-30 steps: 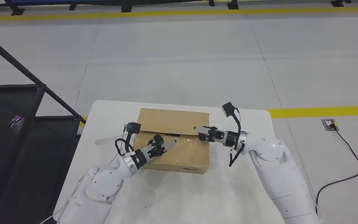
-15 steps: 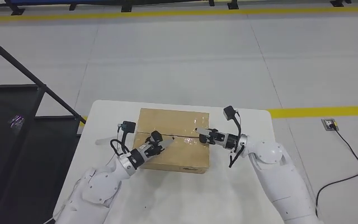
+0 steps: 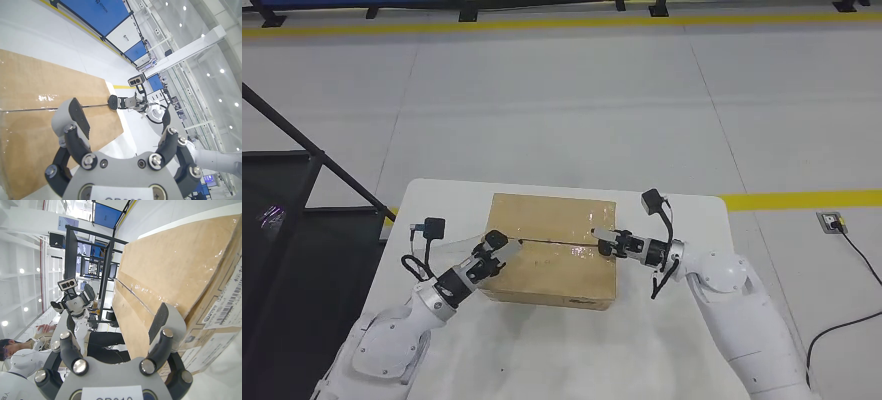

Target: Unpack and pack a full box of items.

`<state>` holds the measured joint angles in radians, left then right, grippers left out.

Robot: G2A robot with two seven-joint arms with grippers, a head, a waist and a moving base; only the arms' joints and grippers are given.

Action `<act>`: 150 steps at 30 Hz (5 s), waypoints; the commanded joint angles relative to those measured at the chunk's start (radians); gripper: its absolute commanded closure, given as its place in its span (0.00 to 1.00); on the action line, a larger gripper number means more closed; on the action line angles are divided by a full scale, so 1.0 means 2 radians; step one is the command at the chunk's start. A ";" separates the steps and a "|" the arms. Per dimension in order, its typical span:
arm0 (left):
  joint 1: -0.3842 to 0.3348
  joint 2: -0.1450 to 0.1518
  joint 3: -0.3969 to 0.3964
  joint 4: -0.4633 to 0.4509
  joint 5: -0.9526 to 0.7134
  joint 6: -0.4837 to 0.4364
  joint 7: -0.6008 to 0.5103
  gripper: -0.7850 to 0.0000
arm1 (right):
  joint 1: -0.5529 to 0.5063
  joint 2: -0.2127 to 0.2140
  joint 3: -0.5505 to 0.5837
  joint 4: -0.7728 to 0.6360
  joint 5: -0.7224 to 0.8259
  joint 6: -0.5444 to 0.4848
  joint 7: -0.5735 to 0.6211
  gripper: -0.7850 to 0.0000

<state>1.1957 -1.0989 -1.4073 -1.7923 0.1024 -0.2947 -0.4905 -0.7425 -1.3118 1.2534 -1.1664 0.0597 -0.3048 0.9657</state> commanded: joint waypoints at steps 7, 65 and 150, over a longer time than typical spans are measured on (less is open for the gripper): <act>0.004 -0.001 0.000 -0.003 0.000 0.002 0.015 0.00 | -0.004 0.000 -0.001 -0.006 -0.002 0.002 -0.009 0.00; -0.052 -0.060 0.014 0.227 -0.100 -0.069 0.320 0.00 | -0.033 0.022 -0.014 -0.098 -0.042 0.085 -0.040 0.00; 0.030 -0.072 -0.051 0.076 -0.059 -0.025 0.234 0.00 | 0.151 -0.005 -0.120 0.139 -0.044 -0.060 -0.094 0.00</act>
<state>1.2565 -1.2418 -1.5094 -1.6402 -0.0146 -0.3443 -0.0238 -0.4429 -1.3206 1.0141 -0.8910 -0.0389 -0.4108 0.7581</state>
